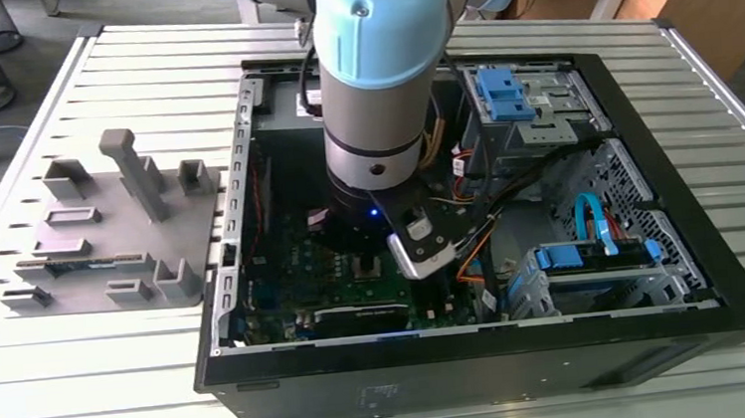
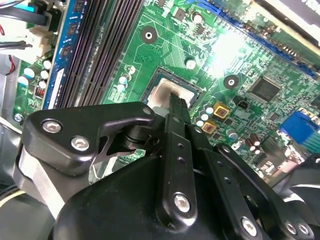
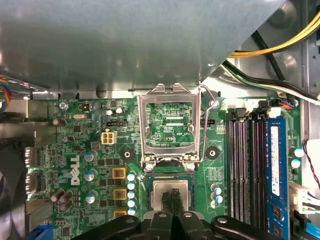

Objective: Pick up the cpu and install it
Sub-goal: 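Place the cpu into insertion slot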

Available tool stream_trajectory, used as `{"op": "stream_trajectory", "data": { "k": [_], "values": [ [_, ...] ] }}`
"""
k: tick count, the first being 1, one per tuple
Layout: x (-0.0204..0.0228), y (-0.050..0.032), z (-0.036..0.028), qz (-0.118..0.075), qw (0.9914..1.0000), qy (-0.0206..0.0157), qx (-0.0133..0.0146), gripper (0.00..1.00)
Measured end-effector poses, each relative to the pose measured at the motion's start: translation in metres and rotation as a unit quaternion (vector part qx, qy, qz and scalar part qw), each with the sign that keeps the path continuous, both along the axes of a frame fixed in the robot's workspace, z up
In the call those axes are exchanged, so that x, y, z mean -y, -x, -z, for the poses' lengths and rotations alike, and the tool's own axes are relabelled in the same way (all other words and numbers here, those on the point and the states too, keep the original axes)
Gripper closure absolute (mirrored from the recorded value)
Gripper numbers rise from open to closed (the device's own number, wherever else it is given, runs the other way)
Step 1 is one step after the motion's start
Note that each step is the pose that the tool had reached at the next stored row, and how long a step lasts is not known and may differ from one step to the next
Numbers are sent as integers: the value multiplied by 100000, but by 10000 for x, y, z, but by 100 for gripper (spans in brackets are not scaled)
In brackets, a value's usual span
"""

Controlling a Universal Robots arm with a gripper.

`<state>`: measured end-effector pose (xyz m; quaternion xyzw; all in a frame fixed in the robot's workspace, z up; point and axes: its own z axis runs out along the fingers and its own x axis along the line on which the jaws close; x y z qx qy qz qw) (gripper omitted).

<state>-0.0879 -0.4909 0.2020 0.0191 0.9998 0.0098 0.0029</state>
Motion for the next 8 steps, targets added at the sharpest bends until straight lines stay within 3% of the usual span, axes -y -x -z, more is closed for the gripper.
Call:
{"op": "stream_trajectory", "data": {
  "k": [5,8],
  "values": [
    [0,0,5,674,99998,5,-2,89],
    [0,0,44,676,99998,-1,1,89]
  ]
}}
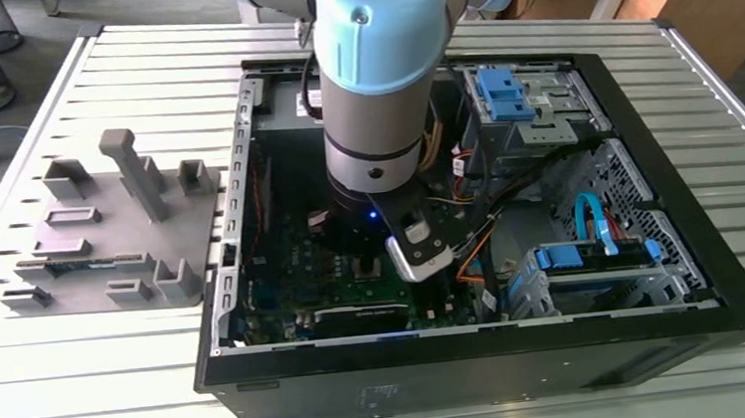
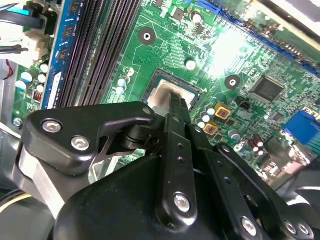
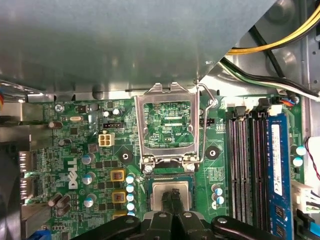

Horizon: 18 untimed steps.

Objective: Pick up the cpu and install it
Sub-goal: 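Place the cpu into insertion slot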

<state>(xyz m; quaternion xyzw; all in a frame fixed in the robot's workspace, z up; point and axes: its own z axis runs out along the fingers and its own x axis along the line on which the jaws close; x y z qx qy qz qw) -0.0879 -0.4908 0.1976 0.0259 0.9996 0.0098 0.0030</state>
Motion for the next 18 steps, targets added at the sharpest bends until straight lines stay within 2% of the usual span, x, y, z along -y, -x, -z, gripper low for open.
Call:
{"op": "stream_trajectory", "data": {
  "k": [8,18],
  "values": [
    [0,0,36,0,100000,16,-7,89],
    [1,0,44,-2,100000,15,-8,89]
  ]
}}
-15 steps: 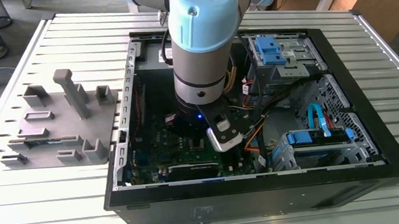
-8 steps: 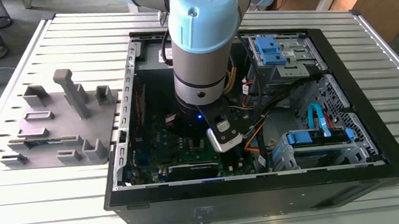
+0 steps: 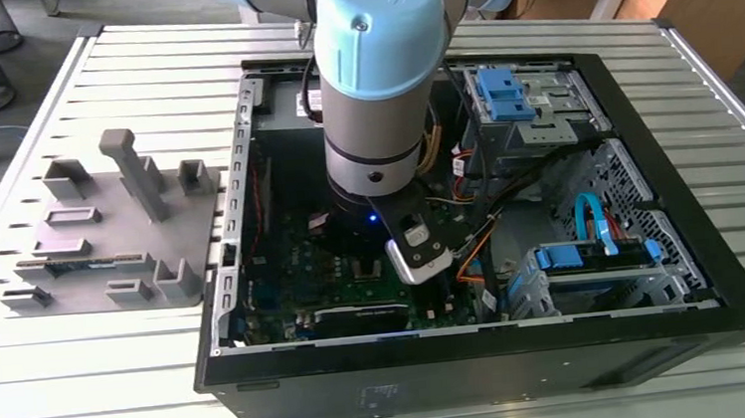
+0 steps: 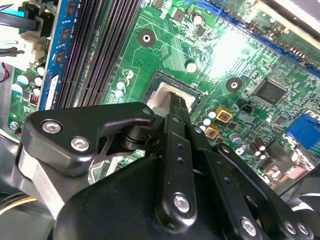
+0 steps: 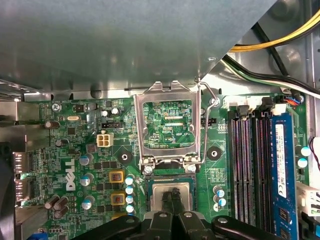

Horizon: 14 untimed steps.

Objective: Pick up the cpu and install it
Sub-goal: 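Place the cpu into insertion slot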

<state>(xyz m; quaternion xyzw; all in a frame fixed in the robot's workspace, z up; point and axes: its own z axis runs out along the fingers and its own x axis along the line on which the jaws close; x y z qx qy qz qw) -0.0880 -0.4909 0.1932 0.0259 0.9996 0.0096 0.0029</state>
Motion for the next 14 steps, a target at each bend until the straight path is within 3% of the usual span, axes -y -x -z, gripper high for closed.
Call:
{"op": "stream_trajectory", "data": {
  "k": [3,7,14],
  "values": [
    [-2,-1,-17,2,100000,-79,33,89],
    [-1,0,-97,5,100000,-21,6,89],
    [-1,0,-294,1,100000,-23,8,89]
  ]
}}
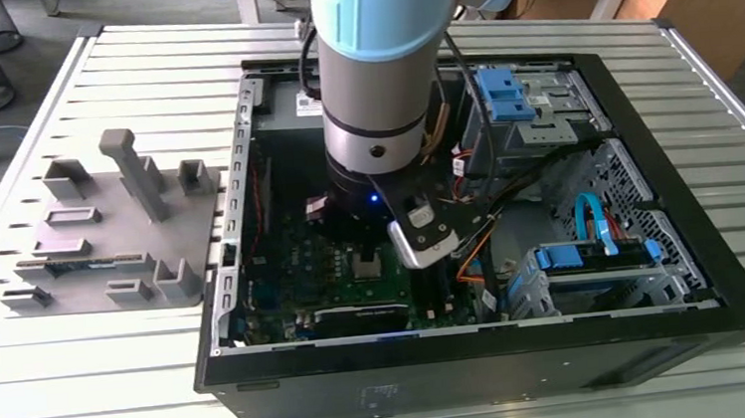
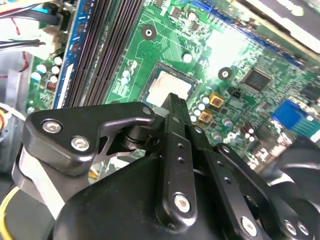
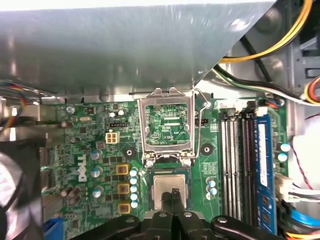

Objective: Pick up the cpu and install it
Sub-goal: 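Place the cpu into insertion slot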

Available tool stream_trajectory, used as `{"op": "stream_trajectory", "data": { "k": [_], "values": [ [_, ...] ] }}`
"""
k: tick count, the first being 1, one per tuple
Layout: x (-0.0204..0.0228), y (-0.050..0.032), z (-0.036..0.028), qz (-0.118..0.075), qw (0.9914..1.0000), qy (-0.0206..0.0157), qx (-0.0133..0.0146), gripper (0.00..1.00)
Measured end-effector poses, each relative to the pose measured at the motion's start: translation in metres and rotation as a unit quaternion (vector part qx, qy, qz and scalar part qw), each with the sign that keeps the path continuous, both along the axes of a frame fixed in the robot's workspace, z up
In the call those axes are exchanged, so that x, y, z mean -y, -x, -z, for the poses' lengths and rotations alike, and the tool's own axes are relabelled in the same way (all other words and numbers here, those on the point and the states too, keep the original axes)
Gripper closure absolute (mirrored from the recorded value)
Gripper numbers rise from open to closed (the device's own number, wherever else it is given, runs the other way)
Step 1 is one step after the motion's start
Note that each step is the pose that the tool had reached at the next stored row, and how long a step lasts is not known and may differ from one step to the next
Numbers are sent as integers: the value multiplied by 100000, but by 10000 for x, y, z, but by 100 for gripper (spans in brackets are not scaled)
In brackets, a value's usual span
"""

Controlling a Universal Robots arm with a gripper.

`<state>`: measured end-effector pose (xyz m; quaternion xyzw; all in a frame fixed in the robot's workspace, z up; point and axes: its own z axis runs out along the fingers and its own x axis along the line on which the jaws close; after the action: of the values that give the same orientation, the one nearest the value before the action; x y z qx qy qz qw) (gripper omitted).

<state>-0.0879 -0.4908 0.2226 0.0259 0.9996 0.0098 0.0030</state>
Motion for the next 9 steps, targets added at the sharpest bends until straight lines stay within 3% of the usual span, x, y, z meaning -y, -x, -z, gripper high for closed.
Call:
{"op": "stream_trajectory", "data": {
  "k": [6,9],
  "values": [
    [0,0,-225,3,100000,6,-3,89],
    [0,0,-300,2,100000,8,-2,89]
  ]
}}
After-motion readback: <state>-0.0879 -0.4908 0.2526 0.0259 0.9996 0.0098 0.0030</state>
